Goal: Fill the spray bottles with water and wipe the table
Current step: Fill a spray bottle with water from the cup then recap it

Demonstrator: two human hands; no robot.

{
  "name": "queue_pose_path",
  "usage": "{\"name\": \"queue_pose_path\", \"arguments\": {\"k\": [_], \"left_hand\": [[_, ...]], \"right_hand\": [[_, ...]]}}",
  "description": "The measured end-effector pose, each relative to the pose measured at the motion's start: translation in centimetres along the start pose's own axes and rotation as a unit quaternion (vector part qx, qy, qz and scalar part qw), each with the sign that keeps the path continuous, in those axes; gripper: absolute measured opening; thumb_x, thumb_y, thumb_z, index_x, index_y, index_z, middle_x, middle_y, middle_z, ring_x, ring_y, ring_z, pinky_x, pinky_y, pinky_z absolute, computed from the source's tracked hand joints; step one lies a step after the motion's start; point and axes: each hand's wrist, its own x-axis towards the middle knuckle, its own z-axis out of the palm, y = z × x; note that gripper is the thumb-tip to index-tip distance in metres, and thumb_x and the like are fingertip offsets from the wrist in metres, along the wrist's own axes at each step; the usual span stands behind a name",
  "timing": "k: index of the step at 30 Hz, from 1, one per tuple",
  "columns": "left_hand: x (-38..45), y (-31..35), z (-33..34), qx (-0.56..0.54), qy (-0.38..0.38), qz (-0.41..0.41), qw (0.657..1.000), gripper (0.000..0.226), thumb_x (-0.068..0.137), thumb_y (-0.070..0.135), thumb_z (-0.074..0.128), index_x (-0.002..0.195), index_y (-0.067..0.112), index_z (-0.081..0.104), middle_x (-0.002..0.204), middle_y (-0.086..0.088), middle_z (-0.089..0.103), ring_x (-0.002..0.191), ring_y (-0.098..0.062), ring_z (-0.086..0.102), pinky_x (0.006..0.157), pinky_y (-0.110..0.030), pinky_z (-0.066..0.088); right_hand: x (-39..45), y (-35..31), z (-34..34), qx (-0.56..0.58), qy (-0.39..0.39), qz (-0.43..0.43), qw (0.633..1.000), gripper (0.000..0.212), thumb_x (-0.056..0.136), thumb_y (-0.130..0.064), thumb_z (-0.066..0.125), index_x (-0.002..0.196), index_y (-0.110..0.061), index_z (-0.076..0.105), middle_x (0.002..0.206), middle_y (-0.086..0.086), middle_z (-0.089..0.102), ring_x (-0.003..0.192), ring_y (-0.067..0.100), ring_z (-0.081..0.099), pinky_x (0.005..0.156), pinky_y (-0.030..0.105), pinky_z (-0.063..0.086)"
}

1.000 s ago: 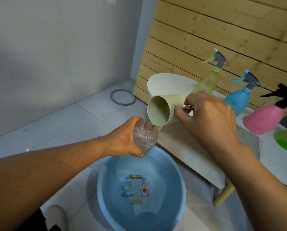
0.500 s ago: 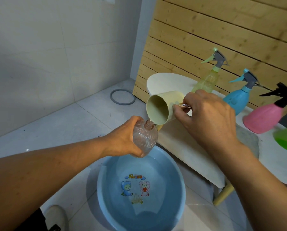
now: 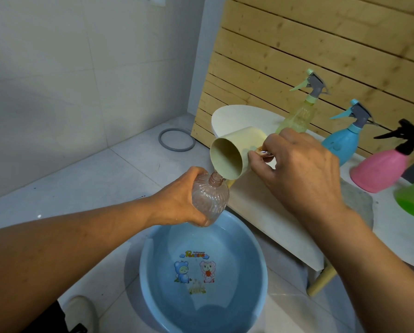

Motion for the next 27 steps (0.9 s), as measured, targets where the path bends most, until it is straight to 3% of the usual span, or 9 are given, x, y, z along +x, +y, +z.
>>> {"name": "queue_pose_path", "arguments": {"k": [12, 21, 25, 27], "left_hand": [[-0.2, 0.7, 0.0, 0.0, 0.007, 0.002, 1.0, 0.107, 0.058, 0.03, 0.099, 0.139, 0.04, 0.031, 0.127, 0.02, 0.05, 0.117, -0.006, 0.056, 0.089, -0.026, 0.06], [-0.2, 0.9, 0.1, -0.017, 0.011, 0.004, 1.0, 0.111, 0.058, 0.03, 0.1, 0.143, 0.041, 0.029, 0.129, 0.024, 0.048, 0.118, -0.002, 0.055, 0.086, -0.017, 0.058], [-0.3, 1.2, 0.0, -0.04, 0.022, -0.005, 0.999, 0.107, 0.056, 0.033, 0.1, 0.14, 0.043, 0.034, 0.126, 0.024, 0.052, 0.117, -0.002, 0.057, 0.087, -0.022, 0.059], [-0.3, 1.5, -0.1, -0.05, 0.034, -0.007, 0.998, 0.105, 0.055, 0.034, 0.1, 0.137, 0.045, 0.036, 0.124, 0.024, 0.053, 0.115, -0.001, 0.058, 0.087, -0.023, 0.06]], "right_hand": [[-0.1, 0.0, -0.2, -0.012, 0.035, -0.032, 0.999, 0.03, 0.096, -0.038, 0.064, 0.08, -0.013, 0.063, 0.074, 0.005, 0.054, 0.068, 0.028, 0.053, 0.05, 0.027, 0.028], [-0.1, 0.1, -0.1, 0.007, 0.041, -0.048, 0.998, 0.029, 0.097, -0.039, 0.062, 0.082, -0.014, 0.065, 0.076, 0.004, 0.055, 0.069, 0.025, 0.053, 0.05, 0.029, 0.034], [0.0, 0.8, 1.0, 0.103, 0.007, 0.085, 0.991, 0.032, 0.094, -0.047, 0.06, 0.076, -0.02, 0.058, 0.074, -0.002, 0.055, 0.067, 0.021, 0.049, 0.054, 0.031, 0.031], [0.0, 1.8, 2.1, 0.184, -0.03, 0.197, 0.963, 0.04, 0.093, -0.054, 0.058, 0.071, -0.021, 0.053, 0.066, -0.006, 0.053, 0.062, 0.019, 0.047, 0.054, 0.032, 0.029]]}}
